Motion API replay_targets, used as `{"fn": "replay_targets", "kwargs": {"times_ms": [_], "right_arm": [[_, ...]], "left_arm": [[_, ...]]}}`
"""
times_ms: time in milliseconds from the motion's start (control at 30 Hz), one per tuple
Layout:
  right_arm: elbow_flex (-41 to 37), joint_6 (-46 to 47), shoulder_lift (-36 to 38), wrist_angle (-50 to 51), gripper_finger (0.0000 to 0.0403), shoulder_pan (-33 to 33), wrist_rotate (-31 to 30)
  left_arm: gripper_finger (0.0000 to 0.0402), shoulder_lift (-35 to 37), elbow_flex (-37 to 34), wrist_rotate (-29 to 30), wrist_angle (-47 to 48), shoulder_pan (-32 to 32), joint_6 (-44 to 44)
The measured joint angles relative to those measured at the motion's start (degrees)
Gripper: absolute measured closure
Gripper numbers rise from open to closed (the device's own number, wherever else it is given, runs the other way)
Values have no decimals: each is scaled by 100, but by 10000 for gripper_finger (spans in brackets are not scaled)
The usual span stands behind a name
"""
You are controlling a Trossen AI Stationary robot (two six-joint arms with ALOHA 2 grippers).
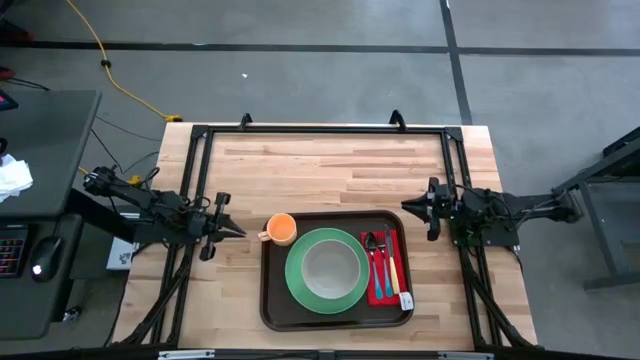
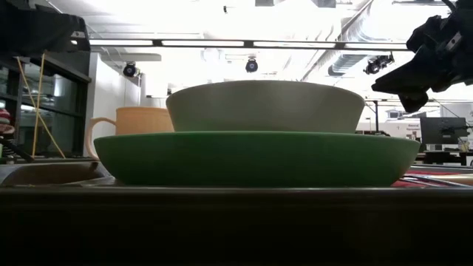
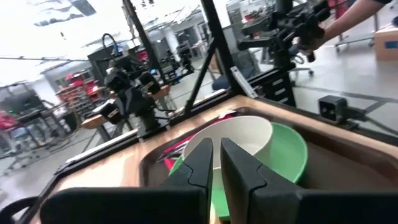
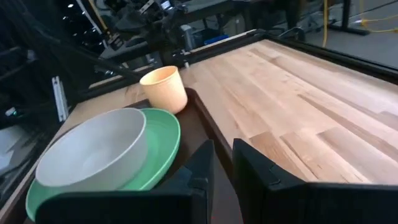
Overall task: Set up tray
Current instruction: Return to Home Position
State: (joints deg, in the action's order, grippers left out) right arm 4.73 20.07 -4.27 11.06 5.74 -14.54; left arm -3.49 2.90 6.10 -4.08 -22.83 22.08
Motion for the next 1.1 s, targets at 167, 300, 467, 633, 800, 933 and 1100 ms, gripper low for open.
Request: {"fn": "replay_targets", "kwargs": {"times_ms": [167,300,467,633,800,933,1100], "right_arm": [[0,-362,0,25,370,-480,501],[0,-642,-2,45,368,-796,667],[0,-723,-63,62,367,-1097,906],[0,-720,-144,82,367,-1324,1274],[0,-720,-314,82,367,-1480,1383],[0,-760,-341,82,367,-1489,1431],[0,-726,-341,76,360,-1487,1433]], "left_arm": [[339,0,0,657,7,-2,195],[339,0,0,733,218,0,-370],[339,-2,0,1000,622,0,-687],[339,-8,4,1142,725,0,-794],[339,-74,7,1144,739,0,-846],[339,-133,7,1146,745,0,-887],[339,-135,7,1144,728,0,-877]]}}
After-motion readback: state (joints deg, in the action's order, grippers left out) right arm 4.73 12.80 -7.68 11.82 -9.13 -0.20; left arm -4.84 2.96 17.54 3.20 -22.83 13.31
